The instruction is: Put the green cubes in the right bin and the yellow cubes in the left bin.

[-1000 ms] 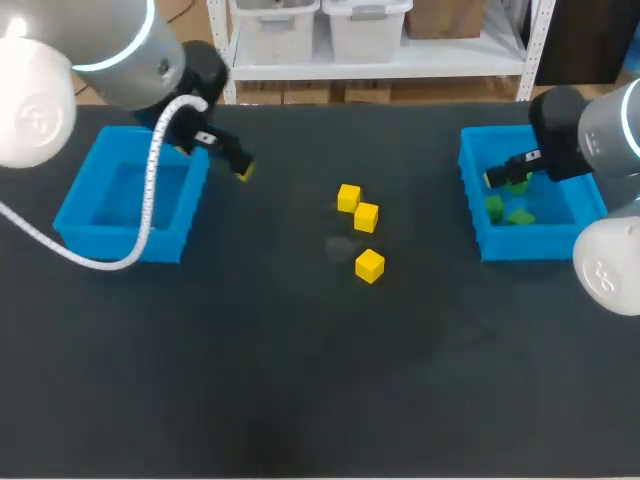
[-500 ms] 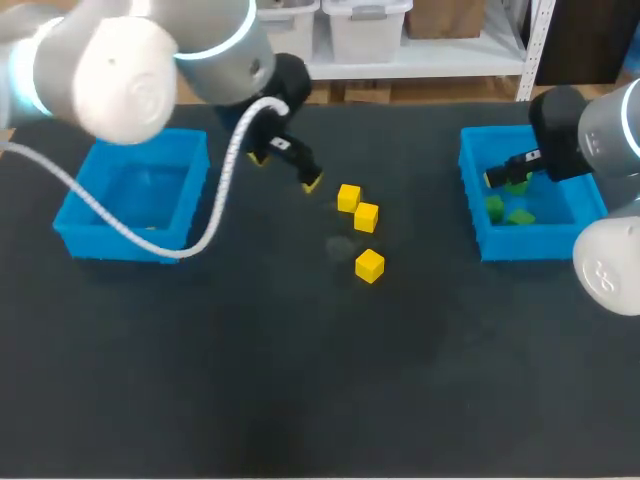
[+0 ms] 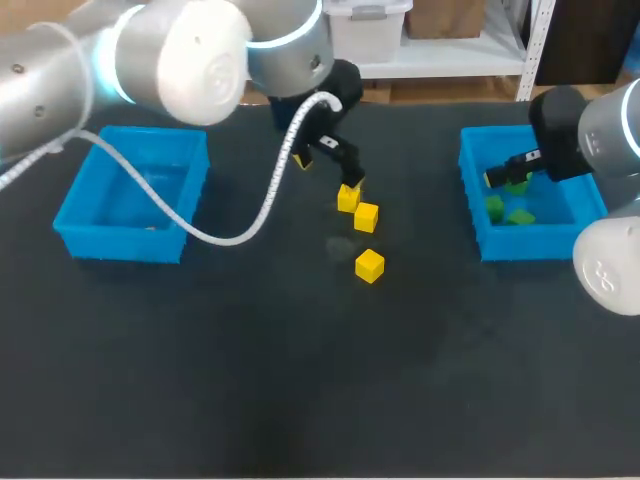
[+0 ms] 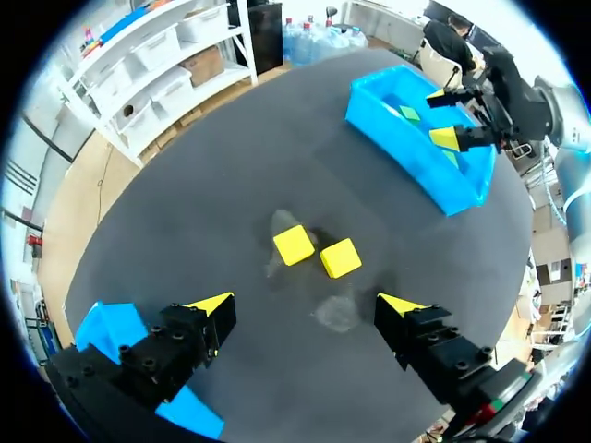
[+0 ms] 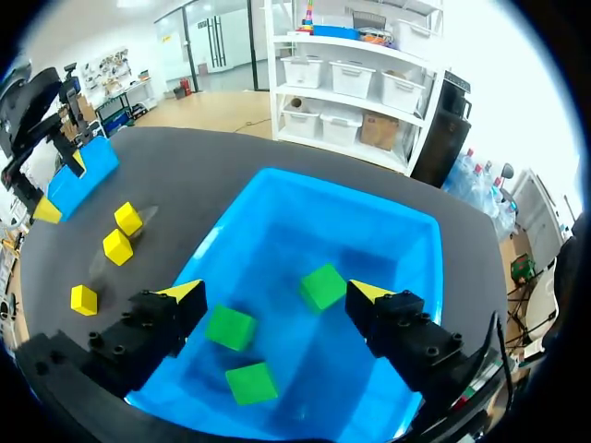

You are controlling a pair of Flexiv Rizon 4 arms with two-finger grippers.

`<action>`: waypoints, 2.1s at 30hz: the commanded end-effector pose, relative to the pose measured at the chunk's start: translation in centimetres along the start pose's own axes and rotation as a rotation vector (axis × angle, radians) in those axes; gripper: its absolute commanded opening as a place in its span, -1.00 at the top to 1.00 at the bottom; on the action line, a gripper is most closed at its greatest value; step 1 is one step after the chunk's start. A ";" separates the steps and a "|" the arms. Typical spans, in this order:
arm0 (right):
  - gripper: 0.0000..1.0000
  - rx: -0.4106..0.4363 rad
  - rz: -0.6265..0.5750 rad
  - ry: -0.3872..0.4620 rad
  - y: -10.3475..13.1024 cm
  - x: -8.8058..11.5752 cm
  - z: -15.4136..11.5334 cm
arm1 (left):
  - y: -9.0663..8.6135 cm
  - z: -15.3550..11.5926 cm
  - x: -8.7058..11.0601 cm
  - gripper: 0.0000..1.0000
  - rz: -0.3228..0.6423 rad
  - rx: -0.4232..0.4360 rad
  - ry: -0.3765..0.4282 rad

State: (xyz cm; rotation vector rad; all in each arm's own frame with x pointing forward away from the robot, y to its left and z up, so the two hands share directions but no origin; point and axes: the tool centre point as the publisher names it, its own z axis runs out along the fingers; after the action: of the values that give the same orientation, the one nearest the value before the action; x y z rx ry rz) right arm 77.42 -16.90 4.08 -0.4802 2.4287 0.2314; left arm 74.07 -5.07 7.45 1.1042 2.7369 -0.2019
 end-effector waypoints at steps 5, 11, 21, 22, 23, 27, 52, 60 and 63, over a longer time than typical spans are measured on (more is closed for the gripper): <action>-1.00 -0.001 0.000 0.001 0.0 0.0 -0.1 | 0.2 2.3 -1.2 -1.00 -0.003 0.008 0.111; -1.00 -0.001 0.000 0.001 0.0 0.0 -0.1 | 0.2 0.8 -1.5 -1.00 -0.019 0.107 0.058; -1.00 -0.001 0.000 0.001 0.0 0.0 -0.1 | 0.9 -2.9 -1.2 -1.00 -0.043 0.148 0.000; -1.00 -0.001 0.000 0.001 0.0 0.0 -0.1 | 0.9 -2.9 -1.2 -1.00 -0.043 0.148 0.000; -1.00 -0.001 0.000 0.001 0.0 0.0 -0.1 | 0.9 -2.9 -1.2 -1.00 -0.043 0.148 0.000; -1.00 -0.001 0.000 0.001 0.0 0.0 -0.1 | 0.9 -2.9 -1.2 -1.00 -0.043 0.148 0.000; -1.00 -0.001 0.000 0.001 0.0 0.0 -0.1 | 0.9 5.5 -3.8 -1.00 -0.046 0.131 0.163; -1.00 -0.001 0.000 0.001 0.0 0.0 -0.1 | 1.0 6.7 -4.5 -1.00 -0.051 0.130 0.178; -1.00 -0.001 0.000 0.001 0.0 0.0 -0.1 | 1.0 7.0 -4.6 -1.00 -0.048 0.121 0.190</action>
State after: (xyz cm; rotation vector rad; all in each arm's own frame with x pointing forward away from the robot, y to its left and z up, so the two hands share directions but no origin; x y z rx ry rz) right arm 77.42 -16.90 4.08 -0.4801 2.4287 0.2314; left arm 78.05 -8.22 1.72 1.1001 2.8920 -0.3246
